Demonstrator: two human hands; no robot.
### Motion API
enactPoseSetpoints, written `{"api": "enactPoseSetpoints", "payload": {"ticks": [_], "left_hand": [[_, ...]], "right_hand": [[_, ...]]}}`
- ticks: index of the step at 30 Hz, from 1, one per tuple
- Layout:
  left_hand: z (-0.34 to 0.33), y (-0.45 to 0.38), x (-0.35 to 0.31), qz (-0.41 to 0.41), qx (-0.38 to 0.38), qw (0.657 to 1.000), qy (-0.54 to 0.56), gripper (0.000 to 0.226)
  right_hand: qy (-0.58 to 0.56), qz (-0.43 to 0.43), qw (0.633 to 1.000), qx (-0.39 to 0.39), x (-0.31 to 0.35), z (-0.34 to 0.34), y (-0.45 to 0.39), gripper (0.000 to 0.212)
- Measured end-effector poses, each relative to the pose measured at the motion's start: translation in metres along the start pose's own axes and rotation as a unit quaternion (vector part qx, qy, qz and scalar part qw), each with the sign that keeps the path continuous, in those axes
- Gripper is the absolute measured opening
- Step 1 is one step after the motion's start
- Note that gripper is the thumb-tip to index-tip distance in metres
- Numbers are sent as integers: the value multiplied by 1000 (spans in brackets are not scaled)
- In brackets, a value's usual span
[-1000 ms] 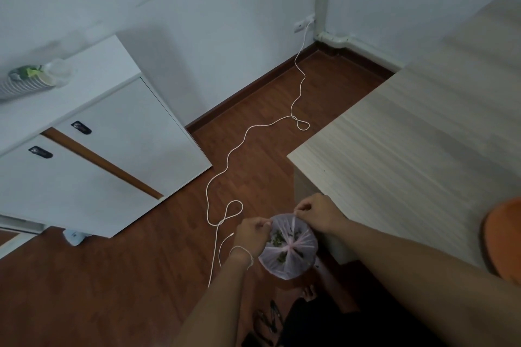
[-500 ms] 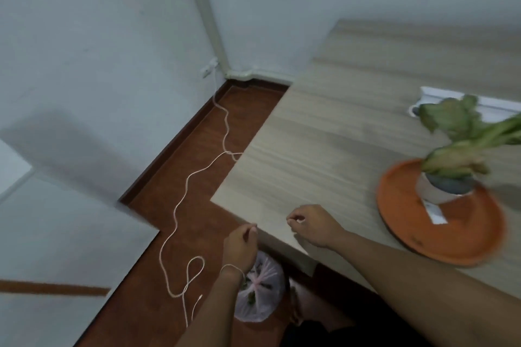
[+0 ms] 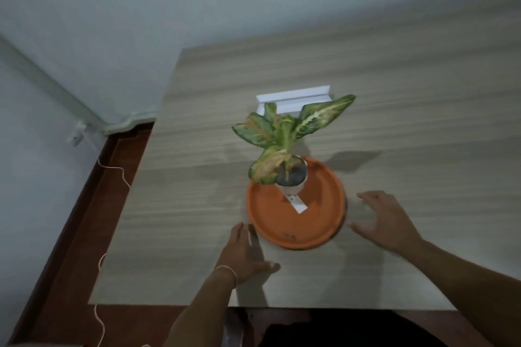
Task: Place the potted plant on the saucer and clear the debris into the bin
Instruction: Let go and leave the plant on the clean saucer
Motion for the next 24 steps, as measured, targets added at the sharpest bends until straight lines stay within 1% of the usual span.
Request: {"api": "enactPoseSetpoints", "payload": {"ticks": [2, 3, 5, 8, 13, 20, 24], "left_hand": [[-7, -5, -3, 17, 13, 997, -80, 147], [-9, -6, -3, 18, 18, 992, -120, 147], [-13, -4, -1, 18, 24, 984, -177, 145], [-12, -2, 3, 37, 25, 979, -197, 148], [-10, -2, 14, 50, 58, 974, -214, 155], [-6, -3, 20, 48, 78, 971, -220, 153], [-7, -5, 18, 56, 93, 968, -225, 153]], "right_hand": [[49, -48, 994, 88, -20, -1, 14, 130], [70, -54, 987, 133, -26, -4, 20, 141], [92, -46, 975, 196, -30, -13, 28, 152], [113, -36, 965, 233, -26, -23, 33, 157], [96, -63, 962, 247, -16, -24, 33, 159], [111, -92, 950, 276, -6, -20, 30, 160], [115, -103, 948, 280, -4, -19, 28, 160]]}}
Point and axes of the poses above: each hand's wrist, its own y-axis away from the middle knuckle, its own z-axis out of the back of the hand, x = y × z, the point moved 1 cm from there along -y, towards the middle knuckle, and after that the axes turned 10 degrees about x, right-handed, at the moved point
